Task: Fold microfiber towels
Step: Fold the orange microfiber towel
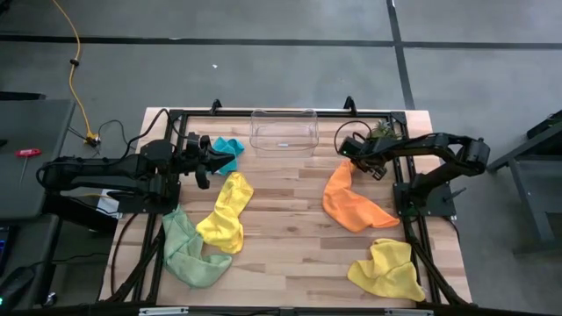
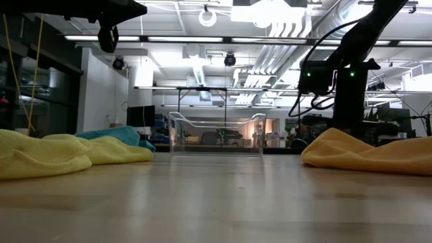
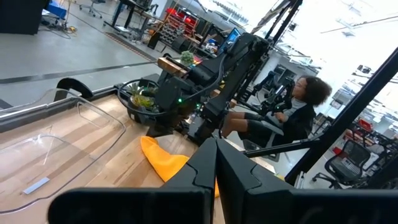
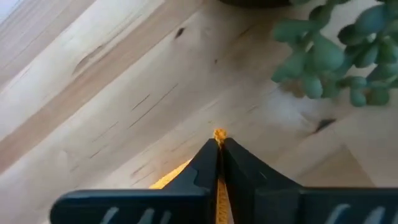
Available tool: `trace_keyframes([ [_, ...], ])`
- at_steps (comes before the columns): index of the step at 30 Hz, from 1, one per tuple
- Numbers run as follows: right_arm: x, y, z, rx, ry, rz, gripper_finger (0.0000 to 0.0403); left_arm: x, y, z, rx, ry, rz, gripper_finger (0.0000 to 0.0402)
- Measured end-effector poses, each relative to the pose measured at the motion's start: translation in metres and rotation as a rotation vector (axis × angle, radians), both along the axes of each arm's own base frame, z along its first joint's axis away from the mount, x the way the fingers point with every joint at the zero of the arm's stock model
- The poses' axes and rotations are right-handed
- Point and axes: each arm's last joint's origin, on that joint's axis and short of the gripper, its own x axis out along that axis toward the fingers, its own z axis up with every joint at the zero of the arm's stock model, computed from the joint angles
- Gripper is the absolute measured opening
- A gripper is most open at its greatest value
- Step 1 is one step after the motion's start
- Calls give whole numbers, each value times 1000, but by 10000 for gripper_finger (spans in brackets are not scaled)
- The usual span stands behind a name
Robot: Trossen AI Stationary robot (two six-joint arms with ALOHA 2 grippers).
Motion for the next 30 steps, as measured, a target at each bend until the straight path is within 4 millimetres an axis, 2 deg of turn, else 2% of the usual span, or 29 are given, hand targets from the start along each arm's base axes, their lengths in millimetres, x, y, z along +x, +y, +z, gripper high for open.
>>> trace_keyframes([
  [5,3,4,14,-109,-23,123,3,0,0,0,0,0,0,0],
  [11,15,24,52,-326,-133,458,1,0,0,2,-10,-25,-1,0],
  [14,22,38,83,-467,-191,684,1,0,0,6,-32,-77,-5,0],
  [19,33,65,149,-726,-266,1111,0,0,0,15,-18,-167,-8,0],
  [23,42,81,199,-905,-300,1354,0,1,0,20,-30,-215,-7,0],
  [27,54,89,235,-1039,-328,1542,0,10,2,30,-50,-216,-15,0],
  [30,65,93,255,-1097,-396,1671,0,22,4,39,-27,-190,-46,0],
])
